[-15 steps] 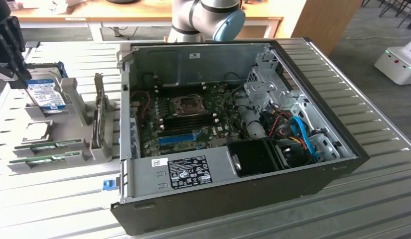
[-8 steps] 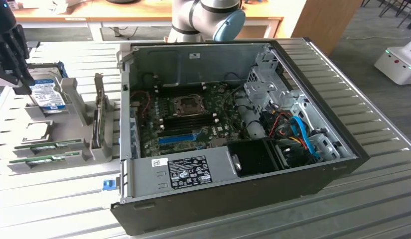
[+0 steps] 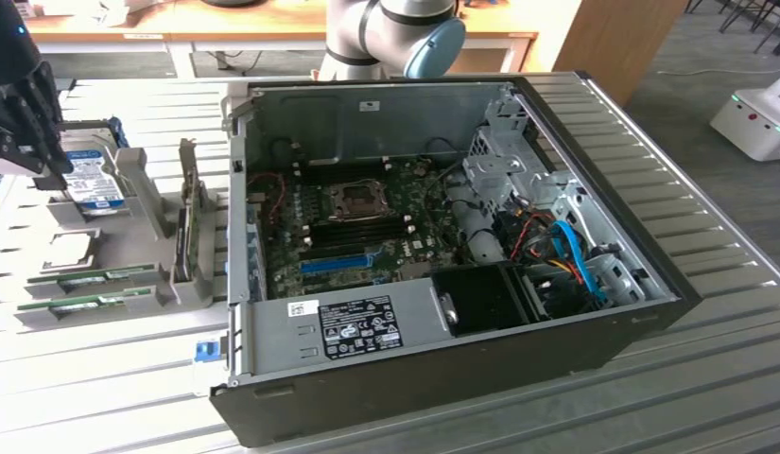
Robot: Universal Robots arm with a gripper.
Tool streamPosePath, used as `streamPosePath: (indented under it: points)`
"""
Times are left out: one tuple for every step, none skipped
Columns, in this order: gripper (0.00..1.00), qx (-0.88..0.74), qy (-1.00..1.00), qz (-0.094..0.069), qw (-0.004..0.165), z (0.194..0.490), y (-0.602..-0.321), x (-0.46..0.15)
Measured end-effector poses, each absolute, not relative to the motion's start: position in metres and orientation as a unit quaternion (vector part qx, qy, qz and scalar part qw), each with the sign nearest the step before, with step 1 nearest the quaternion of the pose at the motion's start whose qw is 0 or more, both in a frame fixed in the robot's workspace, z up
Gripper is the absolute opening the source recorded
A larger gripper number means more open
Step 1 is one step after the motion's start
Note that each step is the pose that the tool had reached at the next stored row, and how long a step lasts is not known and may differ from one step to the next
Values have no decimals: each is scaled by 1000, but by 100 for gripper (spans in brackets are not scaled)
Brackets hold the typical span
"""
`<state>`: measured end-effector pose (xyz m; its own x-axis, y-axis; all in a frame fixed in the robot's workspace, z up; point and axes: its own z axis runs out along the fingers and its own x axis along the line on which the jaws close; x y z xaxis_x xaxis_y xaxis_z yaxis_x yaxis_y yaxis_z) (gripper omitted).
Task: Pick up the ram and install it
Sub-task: 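Pick up the ram and move it above insertion slot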
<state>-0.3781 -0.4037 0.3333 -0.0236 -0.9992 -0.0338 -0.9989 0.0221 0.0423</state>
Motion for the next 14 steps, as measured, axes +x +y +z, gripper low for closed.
streamPosePath:
  points:
    - [30,699,-715,-27,3,332,-404,-378]
    - [30,699,-715,-27,3,330,-404,-378]
    - [30,699,-715,-27,3,328,-404,-378]
    - [30,699,-715,-27,3,326,-404,-378]
    - [30,699,-715,-27,3,325,-404,-378]
    - [30,699,-715,-27,3,323,-404,-378]
    - [30,699,-715,-27,3,321,-404,-378]
    - [30,699,-715,-27,3,320,-404,-378]
    - [30,699,-715,-27,3,318,-404,-378]
    - [30,699,-715,-27,3,316,-404,-378]
    - [30,699,-715,-27,3,314,-404,-378]
    - [30,699,-715,-27,3,313,-404,-378]
    - [30,699,-715,-27,3,311,-404,-378]
    - [30,699,-715,-27,3,310,-404,-378]
